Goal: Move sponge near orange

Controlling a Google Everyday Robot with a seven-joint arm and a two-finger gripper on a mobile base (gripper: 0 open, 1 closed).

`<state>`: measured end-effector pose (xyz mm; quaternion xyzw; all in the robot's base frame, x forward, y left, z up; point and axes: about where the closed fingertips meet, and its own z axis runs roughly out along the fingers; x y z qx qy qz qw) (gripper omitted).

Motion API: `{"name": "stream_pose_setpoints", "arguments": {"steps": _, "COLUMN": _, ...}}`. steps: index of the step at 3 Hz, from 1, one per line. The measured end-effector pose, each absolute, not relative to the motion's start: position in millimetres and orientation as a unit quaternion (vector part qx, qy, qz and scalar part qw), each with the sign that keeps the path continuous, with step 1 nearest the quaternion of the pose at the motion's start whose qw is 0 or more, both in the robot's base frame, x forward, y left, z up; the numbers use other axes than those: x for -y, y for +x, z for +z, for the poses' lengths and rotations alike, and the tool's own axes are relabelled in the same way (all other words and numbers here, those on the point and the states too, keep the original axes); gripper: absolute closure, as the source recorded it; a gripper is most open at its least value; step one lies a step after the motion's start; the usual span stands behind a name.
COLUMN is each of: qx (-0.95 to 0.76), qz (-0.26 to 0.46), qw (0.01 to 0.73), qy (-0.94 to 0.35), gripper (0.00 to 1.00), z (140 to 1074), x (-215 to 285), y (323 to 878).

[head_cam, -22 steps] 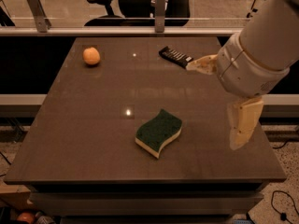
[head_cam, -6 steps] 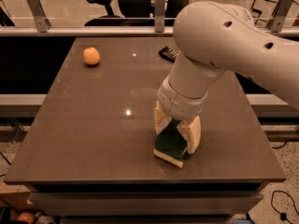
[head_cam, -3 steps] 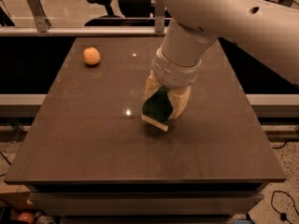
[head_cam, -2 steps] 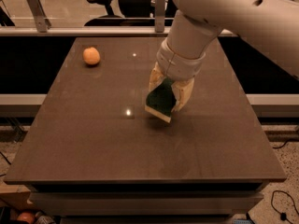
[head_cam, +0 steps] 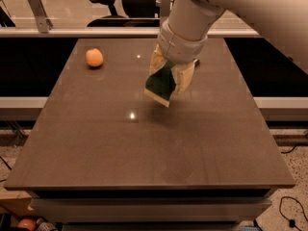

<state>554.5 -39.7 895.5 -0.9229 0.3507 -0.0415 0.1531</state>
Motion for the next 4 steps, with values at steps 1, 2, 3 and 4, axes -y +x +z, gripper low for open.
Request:
{"name": "stream_pose_setpoints", "arguments": {"steps": 1, "qx": -0.346, "qz": -0.051, "qw": 0.148, "qy": -0.925, "gripper": 1.0, "z": 909, "x": 19, "y": 576}}
{"name": "stream_pose_setpoints", "arguments": {"steps": 2, "qx": -0.336, "qz": -0.05, "qw": 0.135, "qy": -0.931, "gripper": 1.0, "z": 912, "x": -5, "y": 598}}
{"name": "stream_pose_setpoints", "arguments": {"steps": 3, "qx": -0.33, "qz": -0.039, "qw": 0.125, "qy": -0.935, "gripper": 1.0, "z": 905, "x": -26, "y": 621}}
{"name": "stream_pose_setpoints", "arguments": {"steps": 4, "qx": -0.322, "qz": -0.025, "qw": 0.127, "qy": -0.938, "gripper": 1.0, "z": 895, "x": -41, "y": 641}}
